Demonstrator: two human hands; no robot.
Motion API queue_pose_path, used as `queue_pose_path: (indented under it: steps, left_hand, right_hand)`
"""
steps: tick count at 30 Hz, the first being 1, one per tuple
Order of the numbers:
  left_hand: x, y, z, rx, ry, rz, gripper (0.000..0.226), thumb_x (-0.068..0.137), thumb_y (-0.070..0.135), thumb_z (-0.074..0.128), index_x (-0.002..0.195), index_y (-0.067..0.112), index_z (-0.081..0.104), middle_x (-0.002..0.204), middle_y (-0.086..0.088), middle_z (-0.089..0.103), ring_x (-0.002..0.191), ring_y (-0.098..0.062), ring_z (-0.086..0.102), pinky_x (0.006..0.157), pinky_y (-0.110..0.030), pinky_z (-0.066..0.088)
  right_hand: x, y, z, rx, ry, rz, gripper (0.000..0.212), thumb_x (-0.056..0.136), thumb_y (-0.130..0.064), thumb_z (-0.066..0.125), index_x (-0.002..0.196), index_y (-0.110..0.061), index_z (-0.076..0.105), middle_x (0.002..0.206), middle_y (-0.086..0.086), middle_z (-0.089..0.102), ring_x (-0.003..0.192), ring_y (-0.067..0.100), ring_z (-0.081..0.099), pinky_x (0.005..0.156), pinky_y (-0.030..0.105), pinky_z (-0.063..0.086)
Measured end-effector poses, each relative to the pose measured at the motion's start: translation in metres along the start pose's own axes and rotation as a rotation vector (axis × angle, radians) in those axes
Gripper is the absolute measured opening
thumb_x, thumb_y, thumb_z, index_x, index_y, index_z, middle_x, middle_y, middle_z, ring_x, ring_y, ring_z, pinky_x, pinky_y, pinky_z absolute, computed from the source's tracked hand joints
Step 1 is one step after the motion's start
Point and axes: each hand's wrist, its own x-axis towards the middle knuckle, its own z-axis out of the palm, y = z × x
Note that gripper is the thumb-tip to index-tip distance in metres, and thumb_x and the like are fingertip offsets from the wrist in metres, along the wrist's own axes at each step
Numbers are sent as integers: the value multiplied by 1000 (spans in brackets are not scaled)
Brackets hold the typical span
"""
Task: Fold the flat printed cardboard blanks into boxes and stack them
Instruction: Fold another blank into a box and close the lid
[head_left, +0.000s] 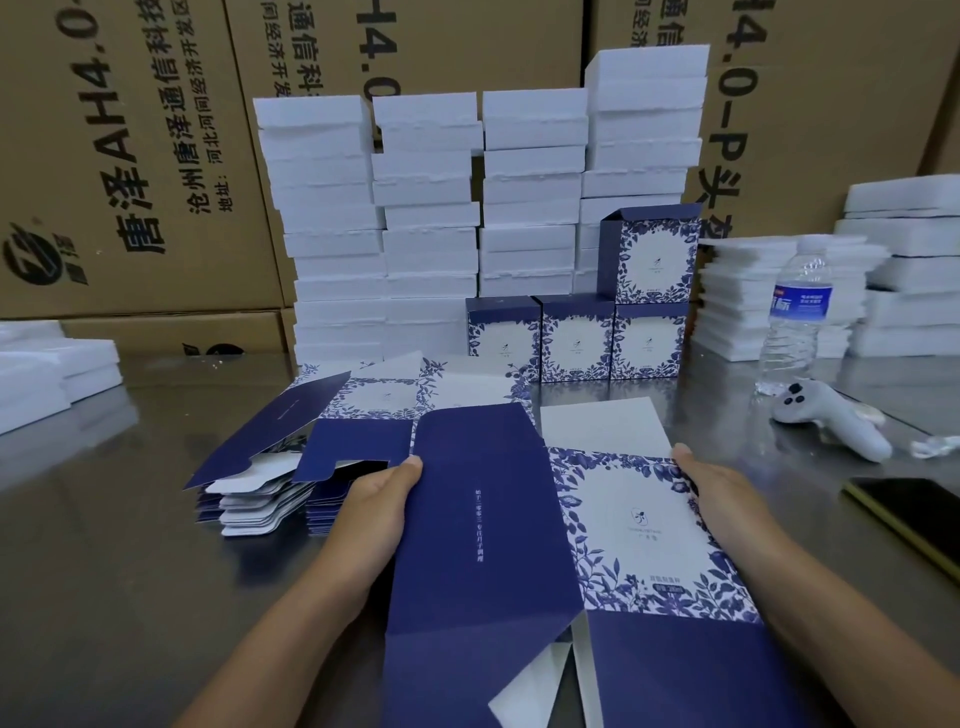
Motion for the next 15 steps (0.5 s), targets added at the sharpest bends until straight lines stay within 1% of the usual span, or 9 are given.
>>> queue_pose_path:
  steps: [2,4,6,9,11,12,13,14,15]
  left_hand:
    - [-1,1,0,-20,-3,7,46,98,30,46,64,30,77,70,0,74,59,-12,70,53,-23,51]
    - [-2,3,0,-38,3,7,45,97,29,47,63,28,76,69,0,73,58,-13,69,54,-25,52]
    - [-4,4,0,-63,13,6,44,97,29,48,64,26,77,71,-2,74,60,-16,70,59,-29,52]
    - [-7,8,1,-125,11,4,40,97,30,49,73,16,78,76,-6,75,62,-18,71,50,-26,53]
    - [-8,11,0,-187,54,12,37,97,30,49,79,11,75,75,-7,74,60,-18,71,47,-25,52]
    - [-8,12,0,-211,82,20,35,97,31,49,82,12,74,78,-6,75,64,-19,71,52,-28,55]
    - [-9,14,0,-240,106,30,35,97,33,49,84,14,74,84,-7,75,71,-21,72,63,-34,58]
    - [-9,15,0,-266,122,40,37,97,36,49,82,15,75,90,-8,74,77,-24,71,75,-41,58]
    - [-10,16,0,-299,127,41,39,96,40,49,81,17,76,92,-9,74,80,-27,71,81,-45,56]
  right_hand:
    - [-1,-1,-1,0,5,-3,40,99,-27,46,68,-8,62,44,1,62,39,14,58,29,12,31]
    - [-1,1,-2,-25,-5,-16,40,98,-27,46,71,-7,65,47,2,60,45,19,54,29,9,28]
    - [-2,1,-1,-36,-7,-16,39,98,-27,46,71,-7,66,47,1,60,42,16,54,30,9,29]
    - [-1,2,1,-17,-5,-12,39,97,-28,48,64,-11,63,40,-4,53,32,10,45,30,9,27]
    - [-2,3,2,-13,-9,-32,36,95,-29,51,63,-14,59,51,-2,50,43,11,43,35,9,32]
    - [-3,2,3,-9,-19,-53,32,94,-27,55,66,-14,59,60,0,53,51,12,47,43,11,38]
    - [-3,3,4,6,-38,-64,25,92,-25,59,70,-13,61,69,2,60,61,15,54,54,15,45]
    - [-4,2,5,16,-51,-68,15,89,-22,63,77,-12,64,79,4,66,71,18,60,64,22,48]
    - [-6,2,6,12,-64,-73,7,87,-20,65,83,-14,66,84,5,69,76,18,63,68,25,48]
